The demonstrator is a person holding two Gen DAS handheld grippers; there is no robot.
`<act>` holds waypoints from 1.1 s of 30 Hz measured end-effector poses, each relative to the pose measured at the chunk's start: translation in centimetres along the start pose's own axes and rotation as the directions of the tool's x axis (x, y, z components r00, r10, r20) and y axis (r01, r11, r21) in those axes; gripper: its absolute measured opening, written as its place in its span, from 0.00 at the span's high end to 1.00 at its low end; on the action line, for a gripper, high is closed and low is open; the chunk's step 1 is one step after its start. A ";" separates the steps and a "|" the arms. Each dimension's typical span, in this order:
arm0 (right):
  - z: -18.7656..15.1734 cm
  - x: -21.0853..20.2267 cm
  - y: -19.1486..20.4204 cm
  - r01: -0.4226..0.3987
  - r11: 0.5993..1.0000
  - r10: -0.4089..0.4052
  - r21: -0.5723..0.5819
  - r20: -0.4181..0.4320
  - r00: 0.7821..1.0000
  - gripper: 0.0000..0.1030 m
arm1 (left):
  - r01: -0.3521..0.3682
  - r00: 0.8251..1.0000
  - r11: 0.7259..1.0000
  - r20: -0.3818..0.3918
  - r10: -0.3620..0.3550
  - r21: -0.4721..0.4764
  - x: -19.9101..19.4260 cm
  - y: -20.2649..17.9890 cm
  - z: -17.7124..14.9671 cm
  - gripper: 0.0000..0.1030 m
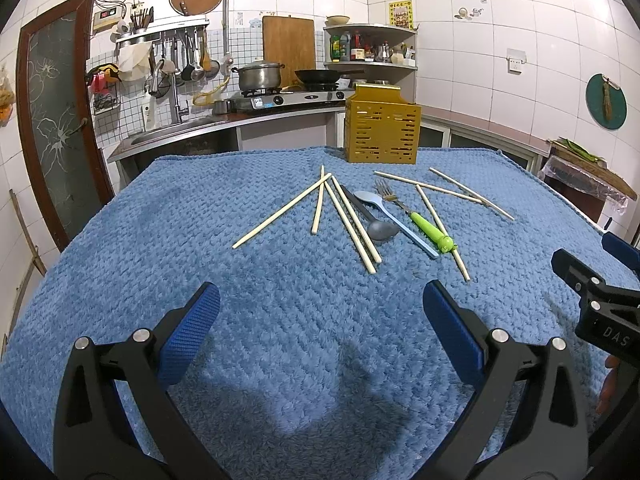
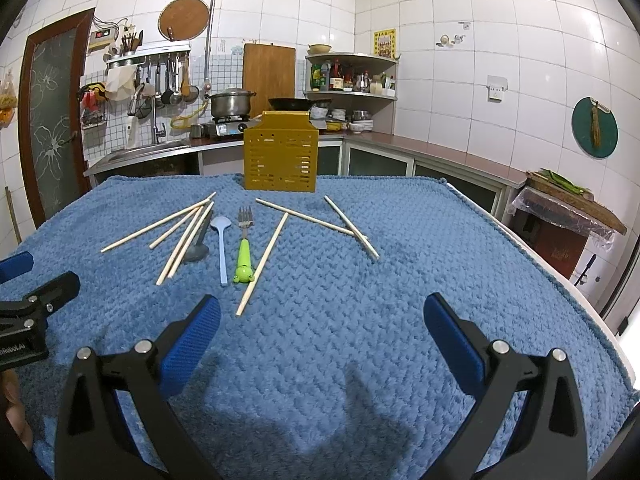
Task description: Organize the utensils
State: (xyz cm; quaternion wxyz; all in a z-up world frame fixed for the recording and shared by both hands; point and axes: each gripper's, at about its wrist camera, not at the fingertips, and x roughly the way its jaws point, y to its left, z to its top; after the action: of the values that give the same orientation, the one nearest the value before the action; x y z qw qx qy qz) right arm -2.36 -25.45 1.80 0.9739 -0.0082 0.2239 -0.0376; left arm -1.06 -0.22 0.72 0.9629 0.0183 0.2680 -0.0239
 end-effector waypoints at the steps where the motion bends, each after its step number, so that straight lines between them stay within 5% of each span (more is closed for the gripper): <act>1: 0.0 0.0 0.0 0.000 1.000 0.000 0.002 0.000 1.000 0.04 | 0.001 1.000 1.000 0.000 -0.001 0.000 0.0 0.0 0.0 0.05; 33: 0.0 -0.3 -0.2 0.003 1.000 -0.003 0.009 0.014 1.000 0.04 | -0.003 1.000 1.000 0.016 0.003 0.004 -0.3 -0.2 -0.1 0.05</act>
State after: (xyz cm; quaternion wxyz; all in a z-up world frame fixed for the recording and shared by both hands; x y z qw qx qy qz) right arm -2.63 -25.67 1.90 0.9753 -0.0046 0.2170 -0.0401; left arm -1.38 -0.45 0.82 0.9651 0.0204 0.2602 -0.0232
